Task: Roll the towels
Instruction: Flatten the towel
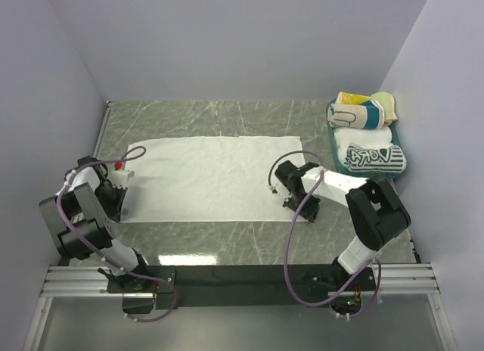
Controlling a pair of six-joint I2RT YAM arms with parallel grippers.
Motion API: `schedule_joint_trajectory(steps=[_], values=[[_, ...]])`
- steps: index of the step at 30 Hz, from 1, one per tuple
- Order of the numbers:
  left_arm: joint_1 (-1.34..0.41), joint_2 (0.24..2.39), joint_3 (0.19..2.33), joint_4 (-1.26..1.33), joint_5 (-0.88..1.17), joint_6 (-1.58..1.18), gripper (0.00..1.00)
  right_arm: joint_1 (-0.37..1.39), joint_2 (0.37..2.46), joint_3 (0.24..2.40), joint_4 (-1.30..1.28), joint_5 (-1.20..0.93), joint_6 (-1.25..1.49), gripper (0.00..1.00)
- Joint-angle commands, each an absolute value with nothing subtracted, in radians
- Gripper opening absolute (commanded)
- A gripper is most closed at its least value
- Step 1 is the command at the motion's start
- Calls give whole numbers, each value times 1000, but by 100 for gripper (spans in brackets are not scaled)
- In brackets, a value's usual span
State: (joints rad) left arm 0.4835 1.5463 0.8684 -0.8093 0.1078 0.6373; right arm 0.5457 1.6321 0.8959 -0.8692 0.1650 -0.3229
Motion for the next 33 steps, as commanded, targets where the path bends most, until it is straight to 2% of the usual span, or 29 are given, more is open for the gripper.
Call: schedule_joint_trajectory(steps=[1,2,5,10,16,20,24,25,33], values=[[494,1560,994,-949,124,701,9,542,1574,957,-957,94,-374,23],[495,1578,1091,-971,167,690,11,537,1572,988,-969,75,-374,27],[491,1670,1283,-1014,326,617,17,515,1588,1121,-979,20,-351,31],[463,1849,1501,-934,448,428,28,448,1672,1303,-905,5,-299,30],[454,2051,1730,-810,543,241,39,275,1841,1498,-870,-58,-233,28],[446,2143,1812,-758,615,88,43,195,1934,1575,-871,-124,-198,27],[428,2177,1829,-686,600,9,48,183,1959,1569,-838,-127,-190,27],[426,2192,1832,-672,597,8,55,183,1963,1572,-838,-136,-181,27],[419,2272,1871,-652,604,-100,59,186,1962,1559,-844,-167,-164,26]])
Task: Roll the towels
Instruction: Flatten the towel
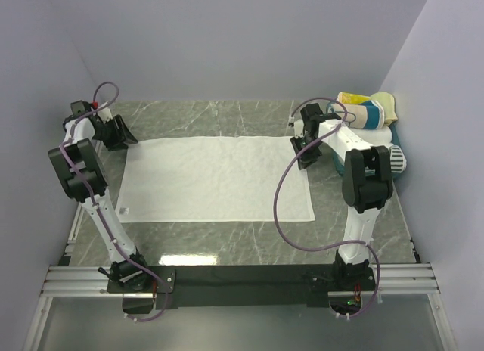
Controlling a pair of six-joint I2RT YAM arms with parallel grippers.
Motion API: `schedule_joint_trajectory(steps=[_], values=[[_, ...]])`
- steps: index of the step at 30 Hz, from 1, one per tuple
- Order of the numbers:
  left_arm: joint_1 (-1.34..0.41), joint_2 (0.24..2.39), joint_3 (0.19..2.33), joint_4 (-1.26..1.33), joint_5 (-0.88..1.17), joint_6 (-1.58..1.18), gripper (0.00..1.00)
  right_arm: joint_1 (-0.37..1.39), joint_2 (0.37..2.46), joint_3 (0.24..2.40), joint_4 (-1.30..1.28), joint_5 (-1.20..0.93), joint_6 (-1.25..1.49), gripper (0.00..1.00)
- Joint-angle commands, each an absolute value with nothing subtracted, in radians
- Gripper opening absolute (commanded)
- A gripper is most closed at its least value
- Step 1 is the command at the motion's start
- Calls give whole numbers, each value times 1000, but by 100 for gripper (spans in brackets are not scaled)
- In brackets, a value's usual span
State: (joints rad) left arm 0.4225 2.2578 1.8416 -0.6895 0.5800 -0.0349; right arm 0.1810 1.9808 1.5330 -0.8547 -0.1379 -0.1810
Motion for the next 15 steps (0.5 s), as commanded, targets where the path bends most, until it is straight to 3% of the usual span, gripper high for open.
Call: schedule_joint_trajectory(steps=[1,8,15], values=[[416,2281,1874,-650,603,-106,59,187,1963,1560,-845,-170,-161,26],[402,2315,1890,-644,541,-141,60,187,1962,1545,-841,-169,-156,26],[400,2344,1882,-597,764,-185,53,187,1973,1497,-841,-172,-175,25]])
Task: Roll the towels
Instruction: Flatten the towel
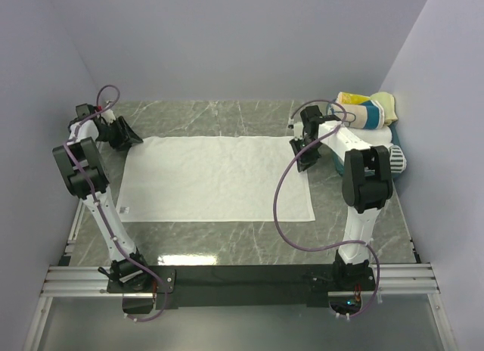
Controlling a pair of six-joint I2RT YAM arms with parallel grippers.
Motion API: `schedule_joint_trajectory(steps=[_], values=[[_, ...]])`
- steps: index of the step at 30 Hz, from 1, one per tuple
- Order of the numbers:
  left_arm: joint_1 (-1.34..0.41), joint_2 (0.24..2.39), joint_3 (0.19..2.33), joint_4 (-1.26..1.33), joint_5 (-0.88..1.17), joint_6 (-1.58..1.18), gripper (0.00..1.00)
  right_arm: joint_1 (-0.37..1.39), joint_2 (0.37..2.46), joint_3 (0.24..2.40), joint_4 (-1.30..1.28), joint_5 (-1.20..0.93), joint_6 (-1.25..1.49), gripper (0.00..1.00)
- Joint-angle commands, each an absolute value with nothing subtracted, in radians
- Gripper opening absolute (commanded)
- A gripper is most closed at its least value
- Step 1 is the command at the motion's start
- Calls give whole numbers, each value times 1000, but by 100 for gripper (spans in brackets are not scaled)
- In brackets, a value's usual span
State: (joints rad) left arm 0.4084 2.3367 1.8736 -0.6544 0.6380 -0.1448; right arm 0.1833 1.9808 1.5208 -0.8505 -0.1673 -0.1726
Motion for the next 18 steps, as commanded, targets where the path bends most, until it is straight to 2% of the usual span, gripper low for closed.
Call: schedule_joint_trajectory(steps=[1,7,11,15,18], values=[[402,2329,1859,-578,809,-201,51,189,1974,1491,-841,-164,-179,24],[402,2263,1821,-476,848,-199,29,187,1956,1451,-834,-156,-190,23],[400,2214,1792,-413,772,-167,27,187,1956,1442,-836,-167,-189,23],[388,2169,1763,-396,523,-77,23,187,1956,1434,-834,-153,-190,22],[379,2131,1704,-353,401,32,29,187,1956,1434,-836,-147,-193,20]])
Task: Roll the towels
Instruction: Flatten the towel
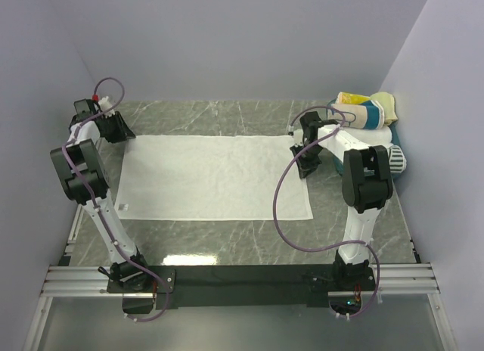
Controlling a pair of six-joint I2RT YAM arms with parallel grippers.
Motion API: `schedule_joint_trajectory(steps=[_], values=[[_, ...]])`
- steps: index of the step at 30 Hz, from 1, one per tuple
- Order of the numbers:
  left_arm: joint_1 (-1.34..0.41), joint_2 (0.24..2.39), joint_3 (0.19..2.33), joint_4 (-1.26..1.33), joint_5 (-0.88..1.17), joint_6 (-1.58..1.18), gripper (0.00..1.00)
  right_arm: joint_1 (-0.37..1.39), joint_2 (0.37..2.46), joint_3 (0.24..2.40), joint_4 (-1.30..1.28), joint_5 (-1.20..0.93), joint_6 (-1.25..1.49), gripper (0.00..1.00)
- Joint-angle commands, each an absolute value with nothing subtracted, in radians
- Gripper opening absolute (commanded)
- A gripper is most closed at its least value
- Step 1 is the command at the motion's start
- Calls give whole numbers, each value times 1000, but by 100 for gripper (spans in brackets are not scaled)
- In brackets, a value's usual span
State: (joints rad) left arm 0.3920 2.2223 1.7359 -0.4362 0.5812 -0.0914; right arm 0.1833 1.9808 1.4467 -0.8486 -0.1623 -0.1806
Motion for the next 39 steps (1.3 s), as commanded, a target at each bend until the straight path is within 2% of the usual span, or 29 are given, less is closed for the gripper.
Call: schedule_joint_trajectory(steps=[1,5,10,14,15,18,24,29,39], values=[[374,2122,1683,-335,379,78,35,187,1957,1436,-838,-146,-193,20],[370,2129,1692,-344,318,164,51,190,1970,1445,-841,-144,-195,19],[376,2132,1749,-365,331,219,54,198,1976,1466,-839,-140,-193,18],[376,2118,1769,-422,449,216,44,204,1994,1544,-828,-114,-183,15],[370,2115,1770,-445,471,213,39,206,1999,1566,-821,-110,-173,12],[345,2120,1758,-460,489,204,33,206,2023,1647,-799,-104,-160,11],[299,2180,1761,-518,451,193,28,207,2140,1833,-859,-124,-161,10],[295,2206,1709,-580,416,209,24,230,2189,1838,-873,-146,-156,10],[246,2071,1401,-676,489,388,15,293,2141,1667,-848,-137,-149,10]])
